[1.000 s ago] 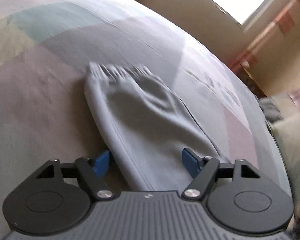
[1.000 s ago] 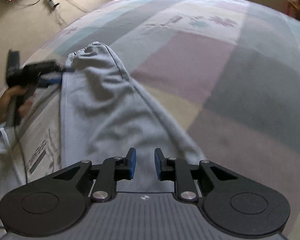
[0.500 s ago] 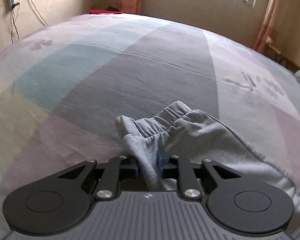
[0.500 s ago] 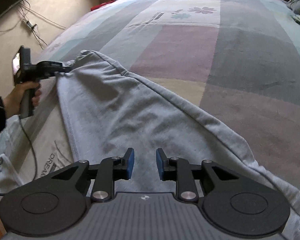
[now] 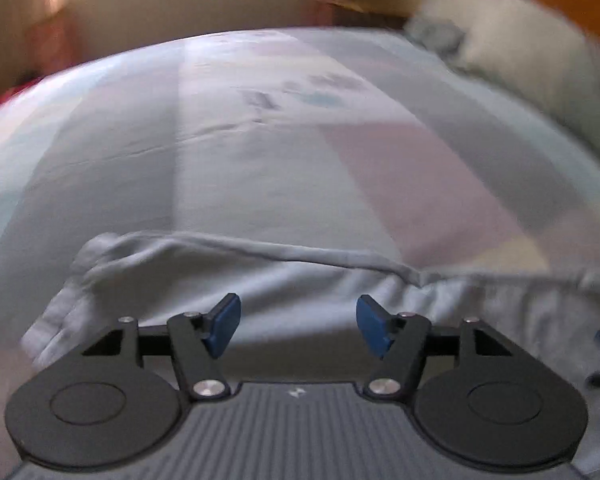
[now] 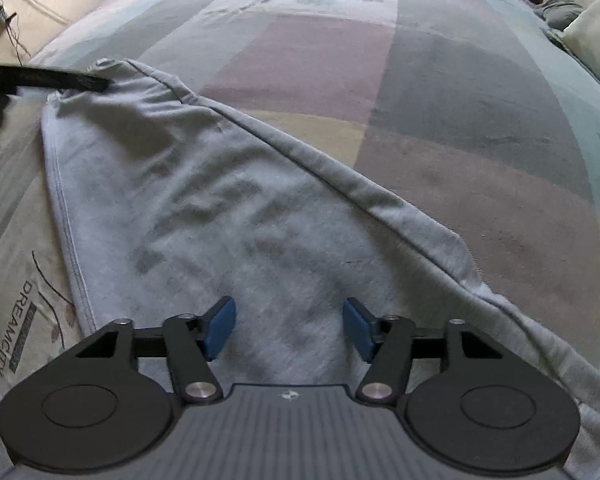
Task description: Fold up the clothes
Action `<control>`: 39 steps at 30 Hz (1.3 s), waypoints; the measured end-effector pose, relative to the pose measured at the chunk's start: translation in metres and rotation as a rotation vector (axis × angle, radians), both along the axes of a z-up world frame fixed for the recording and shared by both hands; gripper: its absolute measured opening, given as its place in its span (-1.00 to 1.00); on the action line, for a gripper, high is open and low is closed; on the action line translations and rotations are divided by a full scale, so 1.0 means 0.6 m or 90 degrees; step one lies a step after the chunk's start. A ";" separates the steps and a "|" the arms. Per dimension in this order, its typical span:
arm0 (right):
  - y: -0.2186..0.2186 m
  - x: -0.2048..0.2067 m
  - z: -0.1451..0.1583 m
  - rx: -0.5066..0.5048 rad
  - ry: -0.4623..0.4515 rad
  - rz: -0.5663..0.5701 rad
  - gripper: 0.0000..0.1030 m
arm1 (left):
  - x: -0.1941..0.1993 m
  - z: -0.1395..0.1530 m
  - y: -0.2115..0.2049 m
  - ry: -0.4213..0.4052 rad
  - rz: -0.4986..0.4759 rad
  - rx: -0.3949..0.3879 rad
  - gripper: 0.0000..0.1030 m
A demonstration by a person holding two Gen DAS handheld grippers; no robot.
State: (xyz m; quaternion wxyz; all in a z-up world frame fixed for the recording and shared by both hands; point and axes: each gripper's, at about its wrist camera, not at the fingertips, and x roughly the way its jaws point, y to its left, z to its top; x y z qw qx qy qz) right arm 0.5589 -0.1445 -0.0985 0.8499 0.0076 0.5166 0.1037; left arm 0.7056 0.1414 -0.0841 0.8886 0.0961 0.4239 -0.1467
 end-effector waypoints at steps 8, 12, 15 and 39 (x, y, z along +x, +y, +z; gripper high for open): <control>-0.013 -0.002 -0.006 0.046 -0.016 -0.010 0.62 | 0.092 -0.046 0.083 -0.035 0.142 0.007 0.98; -0.005 -0.004 -0.011 0.058 -0.025 -0.007 0.84 | 0.095 -0.037 0.102 -0.035 0.179 -0.022 0.90; 0.004 -0.007 -0.003 0.038 -0.030 -0.015 0.84 | 0.080 -0.019 0.098 -0.042 0.192 -0.033 0.82; -0.254 -0.072 0.035 -0.097 -0.158 -0.195 0.75 | -0.119 0.001 0.087 0.014 0.224 0.016 0.82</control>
